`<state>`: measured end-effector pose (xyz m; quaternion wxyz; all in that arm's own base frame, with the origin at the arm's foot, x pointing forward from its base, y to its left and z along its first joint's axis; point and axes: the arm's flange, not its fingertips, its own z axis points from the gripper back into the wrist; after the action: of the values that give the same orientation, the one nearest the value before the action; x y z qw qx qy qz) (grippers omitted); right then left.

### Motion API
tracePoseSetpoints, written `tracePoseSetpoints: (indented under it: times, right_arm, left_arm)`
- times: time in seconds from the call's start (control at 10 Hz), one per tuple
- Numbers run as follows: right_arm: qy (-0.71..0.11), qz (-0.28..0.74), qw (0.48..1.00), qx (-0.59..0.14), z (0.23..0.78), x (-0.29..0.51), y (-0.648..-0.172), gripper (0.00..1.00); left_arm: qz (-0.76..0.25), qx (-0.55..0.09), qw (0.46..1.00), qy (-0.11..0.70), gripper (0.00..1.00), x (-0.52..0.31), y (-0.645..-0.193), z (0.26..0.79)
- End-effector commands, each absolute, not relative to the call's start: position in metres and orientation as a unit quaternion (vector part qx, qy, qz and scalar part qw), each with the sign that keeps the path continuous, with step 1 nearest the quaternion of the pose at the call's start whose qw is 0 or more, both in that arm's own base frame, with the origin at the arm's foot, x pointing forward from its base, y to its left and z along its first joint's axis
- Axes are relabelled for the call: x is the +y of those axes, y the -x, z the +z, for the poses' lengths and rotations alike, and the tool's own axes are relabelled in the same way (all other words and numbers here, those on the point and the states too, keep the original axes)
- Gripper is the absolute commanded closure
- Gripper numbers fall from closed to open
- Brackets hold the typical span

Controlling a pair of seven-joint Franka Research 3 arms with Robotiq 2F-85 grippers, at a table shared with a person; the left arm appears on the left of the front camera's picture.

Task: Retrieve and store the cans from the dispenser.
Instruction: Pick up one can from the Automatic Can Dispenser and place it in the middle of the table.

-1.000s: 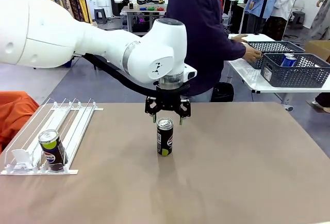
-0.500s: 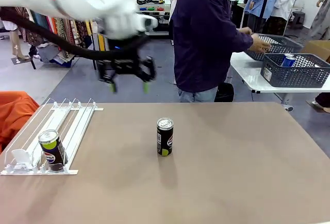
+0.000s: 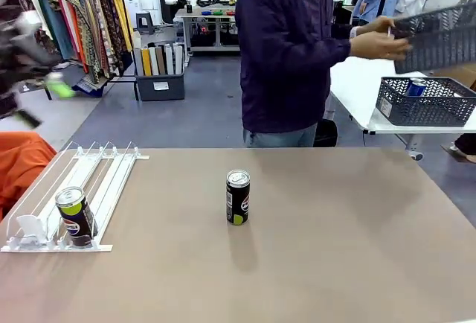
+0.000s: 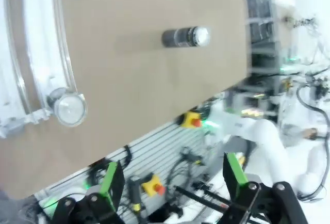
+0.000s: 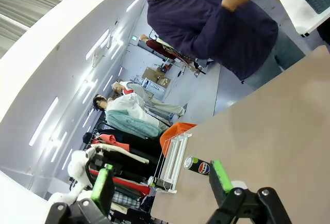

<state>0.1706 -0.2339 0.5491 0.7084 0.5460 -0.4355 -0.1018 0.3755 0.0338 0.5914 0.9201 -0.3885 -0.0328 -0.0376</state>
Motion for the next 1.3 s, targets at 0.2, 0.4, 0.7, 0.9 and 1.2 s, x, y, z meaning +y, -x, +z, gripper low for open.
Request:
tracePoseSetpoints:
  times: [0.2, 0.4, 0.7, 0.9, 1.2]
  right_arm:
    - [-0.549, -0.092, 0.698, -0.451, 0.553, -0.233, -0.175, 0.00]
    - [-0.549, -0.092, 0.698, -0.451, 0.553, -0.233, -0.175, 0.00]
    - [-0.549, -0.092, 0.698, -0.451, 0.553, -0.233, -0.175, 0.00]
    - [-0.549, -0.092, 0.698, -0.451, 0.553, -0.233, -0.175, 0.00]
    - [-0.549, -0.092, 0.698, -0.451, 0.553, -0.233, -0.175, 0.00]
  left_arm:
    - [0.002, -0.049, 0.788, 0.614, 0.00, 0.123, -0.356, 0.493]
    - [0.026, -0.059, 0.809, 0.584, 0.00, 0.139, -0.331, 0.498]
    - [0.026, -0.059, 0.809, 0.584, 0.00, 0.139, -0.331, 0.498]
    - [0.026, -0.059, 0.809, 0.584, 0.00, 0.139, -0.331, 0.498]
    - [0.026, -0.059, 0.809, 0.584, 0.00, 0.139, -0.331, 0.498]
